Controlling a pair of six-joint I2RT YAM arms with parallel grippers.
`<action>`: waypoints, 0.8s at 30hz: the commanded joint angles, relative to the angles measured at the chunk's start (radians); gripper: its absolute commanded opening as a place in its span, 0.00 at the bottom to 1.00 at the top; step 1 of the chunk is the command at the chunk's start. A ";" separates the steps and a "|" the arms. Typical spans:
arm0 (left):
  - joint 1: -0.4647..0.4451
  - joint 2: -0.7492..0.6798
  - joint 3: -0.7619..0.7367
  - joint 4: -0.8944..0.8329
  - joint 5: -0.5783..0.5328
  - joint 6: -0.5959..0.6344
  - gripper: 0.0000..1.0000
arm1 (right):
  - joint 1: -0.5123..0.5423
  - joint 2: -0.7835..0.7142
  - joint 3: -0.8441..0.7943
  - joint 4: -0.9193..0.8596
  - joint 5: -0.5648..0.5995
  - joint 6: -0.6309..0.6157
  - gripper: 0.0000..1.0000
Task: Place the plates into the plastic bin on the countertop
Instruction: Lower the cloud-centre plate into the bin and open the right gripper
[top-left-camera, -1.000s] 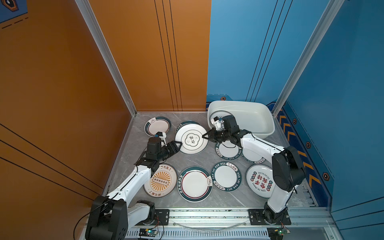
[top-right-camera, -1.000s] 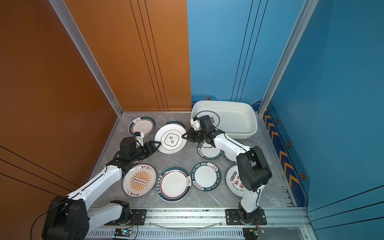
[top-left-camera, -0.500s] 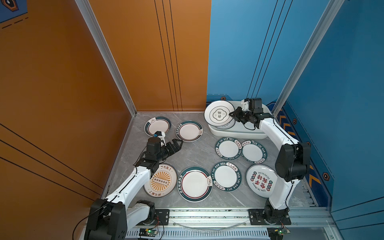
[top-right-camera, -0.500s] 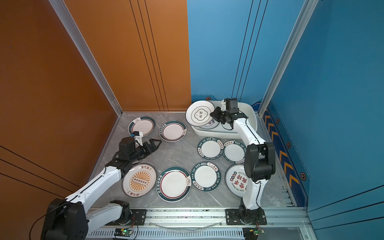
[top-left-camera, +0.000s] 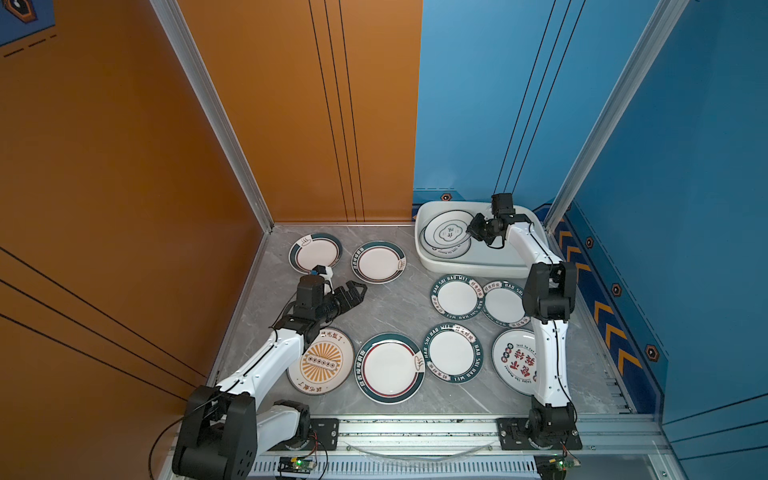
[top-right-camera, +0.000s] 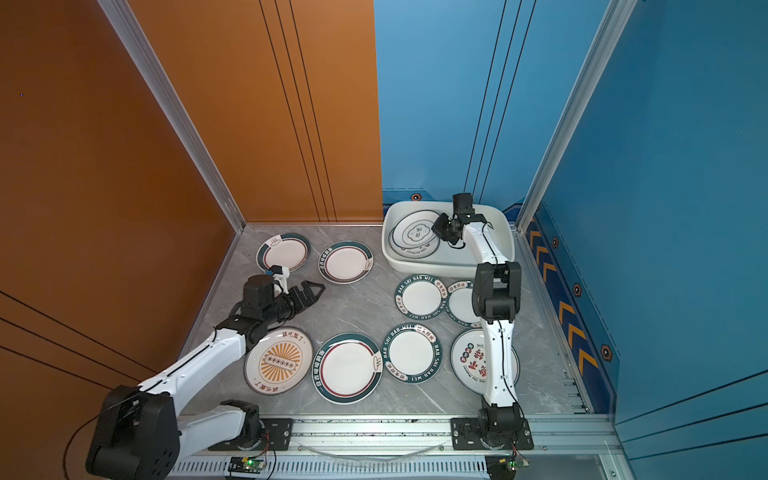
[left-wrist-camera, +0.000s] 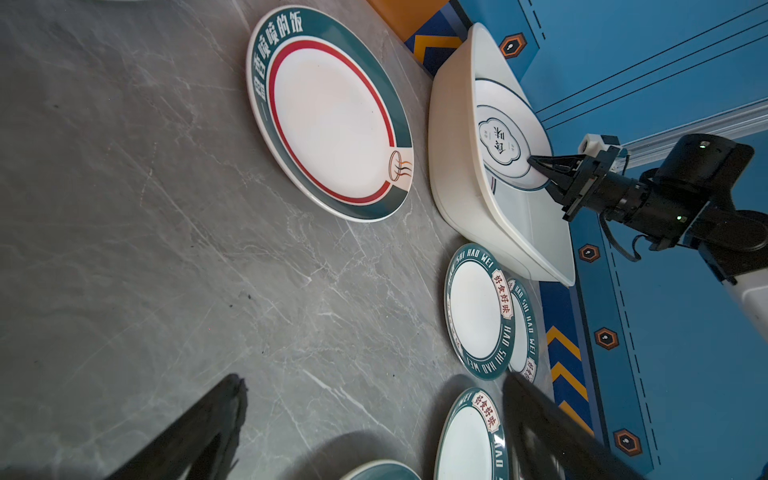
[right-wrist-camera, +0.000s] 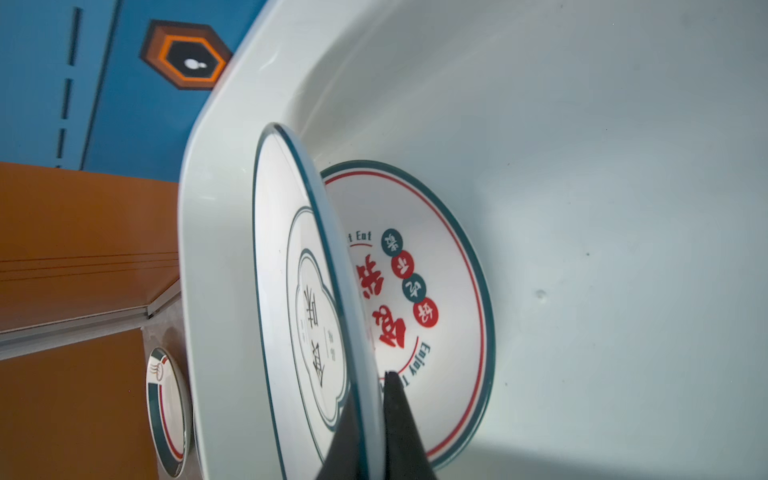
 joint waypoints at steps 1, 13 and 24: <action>0.005 -0.006 0.033 -0.043 -0.020 0.033 0.98 | 0.000 0.022 0.076 -0.051 0.008 -0.005 0.00; 0.009 0.050 0.057 -0.043 -0.025 0.039 0.98 | 0.007 0.090 0.076 -0.079 0.026 -0.030 0.14; 0.017 0.174 0.120 -0.024 -0.044 0.053 0.98 | 0.011 0.078 0.078 -0.151 0.114 -0.121 0.40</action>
